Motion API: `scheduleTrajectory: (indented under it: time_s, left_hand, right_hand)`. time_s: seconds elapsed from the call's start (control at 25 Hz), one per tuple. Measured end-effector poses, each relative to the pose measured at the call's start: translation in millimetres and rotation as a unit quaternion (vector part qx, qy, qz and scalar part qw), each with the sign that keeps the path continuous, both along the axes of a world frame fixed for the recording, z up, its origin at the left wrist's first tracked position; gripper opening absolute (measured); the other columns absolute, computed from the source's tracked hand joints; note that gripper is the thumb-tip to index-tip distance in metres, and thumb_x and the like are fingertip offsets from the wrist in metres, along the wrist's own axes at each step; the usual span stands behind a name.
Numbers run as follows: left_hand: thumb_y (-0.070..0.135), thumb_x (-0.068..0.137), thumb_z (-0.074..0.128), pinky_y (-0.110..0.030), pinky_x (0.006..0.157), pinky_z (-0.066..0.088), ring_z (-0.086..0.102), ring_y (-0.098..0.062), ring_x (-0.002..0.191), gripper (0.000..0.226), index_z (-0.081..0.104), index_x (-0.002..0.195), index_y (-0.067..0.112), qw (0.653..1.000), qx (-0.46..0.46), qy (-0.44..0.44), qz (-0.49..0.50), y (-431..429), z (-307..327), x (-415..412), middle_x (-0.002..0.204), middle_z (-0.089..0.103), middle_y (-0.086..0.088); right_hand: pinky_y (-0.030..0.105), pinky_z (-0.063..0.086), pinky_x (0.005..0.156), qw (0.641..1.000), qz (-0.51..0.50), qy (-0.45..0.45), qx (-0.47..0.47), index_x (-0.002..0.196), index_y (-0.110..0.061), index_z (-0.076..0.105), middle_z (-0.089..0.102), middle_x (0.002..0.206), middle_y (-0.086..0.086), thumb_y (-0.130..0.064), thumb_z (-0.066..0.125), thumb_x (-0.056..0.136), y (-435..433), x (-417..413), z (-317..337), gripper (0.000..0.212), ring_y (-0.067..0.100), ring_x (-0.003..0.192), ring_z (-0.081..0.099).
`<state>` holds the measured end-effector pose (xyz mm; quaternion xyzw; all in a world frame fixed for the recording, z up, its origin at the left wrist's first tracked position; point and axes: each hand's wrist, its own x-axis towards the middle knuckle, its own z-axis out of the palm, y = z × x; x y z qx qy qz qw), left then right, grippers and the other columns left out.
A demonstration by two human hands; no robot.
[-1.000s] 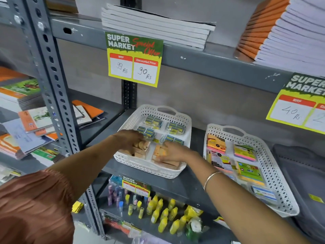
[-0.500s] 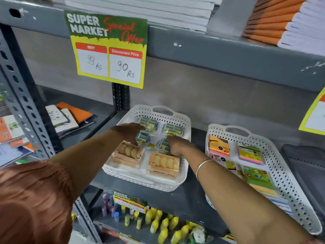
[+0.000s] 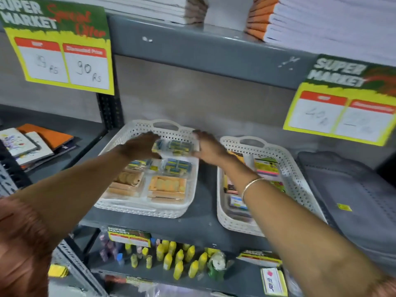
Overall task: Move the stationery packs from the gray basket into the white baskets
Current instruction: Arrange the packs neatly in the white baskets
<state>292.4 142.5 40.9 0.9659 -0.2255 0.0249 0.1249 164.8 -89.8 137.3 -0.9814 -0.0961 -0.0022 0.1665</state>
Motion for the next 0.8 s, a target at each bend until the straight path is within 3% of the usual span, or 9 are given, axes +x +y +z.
scheduleTrajectory:
  time_s: [0.08, 0.12, 0.2, 0.32, 0.4, 0.48, 0.6, 0.8]
  left_hand:
    - [0.049, 0.078, 0.066, -0.037, 0.096, 0.039, 0.048, -0.03, 0.116, 0.068, 0.044, 0.131, 0.014, 0.998, -0.036, -0.002, -0.043, -58.3, 64.3, -78.3, 0.13, 0.05, -0.012]
    - [0.038, 0.082, 0.066, -0.037, 0.097, 0.038, 0.047, -0.031, 0.118, 0.062, 0.045, 0.13, 0.006, 0.997, -0.046, -0.016, -0.065, -87.2, 77.0, -104.0, 0.132, 0.049, -0.016]
    - [0.035, 0.084, 0.065, -0.036, 0.098, 0.037, 0.046, -0.03, 0.12, 0.059, 0.046, 0.131, 0.005, 0.991, -0.042, -0.012, -0.127, -138.0, 92.3, -153.3, 0.135, 0.048, -0.016]
    - [0.045, 0.083, 0.063, -0.035, 0.098, 0.036, 0.044, -0.028, 0.121, 0.068, 0.039, 0.135, 0.008, 0.971, 0.037, 0.064, -0.228, -200.0, 70.3, -191.7, 0.137, 0.046, -0.014]
    - [0.048, 0.08, 0.064, -0.034, 0.099, 0.036, 0.041, -0.027, 0.124, 0.076, 0.034, 0.138, 0.01, 0.959, 0.096, 0.084, -0.254, -223.9, 50.0, -201.0, 0.14, 0.043, -0.012]
    - [0.044, 0.082, 0.064, -0.037, 0.099, 0.038, 0.041, -0.028, 0.124, 0.073, 0.033, 0.137, 0.009, 0.952, 0.152, 0.09, -0.249, -234.0, 37.2, -209.0, 0.14, 0.042, -0.012]
    - [0.034, 0.084, 0.064, -0.04, 0.098, 0.038, 0.043, -0.032, 0.122, 0.066, 0.032, 0.135, 0.006, 0.959, 0.174, 0.087, -0.208, -235.6, 25.6, -209.3, 0.137, 0.044, -0.016]
    - [0.028, 0.084, 0.065, -0.039, 0.099, 0.039, 0.046, -0.03, 0.119, 0.062, 0.036, 0.135, 0.008, 0.967, 0.118, 0.11, -0.198, -231.4, 25.7, -210.6, 0.135, 0.046, -0.012]
  right_hand:
    - [0.033, 0.041, 0.102, 0.998, -0.058, -0.009, 0.004, 0.134, -0.006, 0.049, 0.054, 0.136, 0.017, -0.022, 0.066, 0.085, -54.3, -19.3, 19.2, 0.055, 0.03, 0.127, 0.05]
    - [0.032, 0.04, 0.102, 0.997, -0.078, 0.013, -0.025, 0.13, -0.006, 0.054, 0.055, 0.136, 0.016, -0.02, 0.065, 0.086, -84.6, -32.8, 23.0, 0.047, 0.028, 0.127, 0.051]
    - [0.029, 0.038, 0.103, 0.989, -0.09, 0.081, -0.08, 0.127, -0.006, 0.058, 0.054, 0.138, 0.013, -0.019, 0.063, 0.089, -132.7, -63.8, 26.3, 0.041, 0.025, 0.127, 0.05]
    - [0.027, 0.038, 0.101, 0.96, -0.07, 0.239, -0.129, 0.139, -0.006, 0.046, 0.043, 0.148, 0.01, -0.025, 0.066, 0.087, -171.2, -110.1, 18.8, 0.059, 0.019, 0.125, 0.046]
    - [0.03, 0.03, 0.113, 0.935, -0.066, 0.308, -0.163, 0.148, -0.007, 0.032, 0.03, 0.156, 0.008, -0.028, 0.068, 0.086, -180.2, -133.6, 3.5, 0.075, 0.022, 0.139, 0.035]
    - [0.033, 0.03, 0.115, 0.939, -0.07, 0.291, -0.173, 0.149, -0.01, 0.029, 0.029, 0.157, 0.007, -0.025, 0.068, 0.086, -183.2, -150.6, -17.7, 0.076, 0.026, 0.142, 0.032]
    - [0.03, 0.039, 0.103, 0.964, -0.079, 0.225, -0.117, 0.14, -0.014, 0.044, 0.04, 0.15, 0.007, -0.023, 0.062, 0.089, -180.7, -166.2, -29.0, 0.055, 0.028, 0.133, 0.044]
    - [0.029, 0.04, 0.103, 0.97, -0.085, 0.208, -0.097, 0.145, -0.016, 0.038, 0.039, 0.151, 0.01, -0.015, 0.06, 0.09, -180.9, -170.9, -31.2, 0.06, 0.029, 0.134, 0.044]
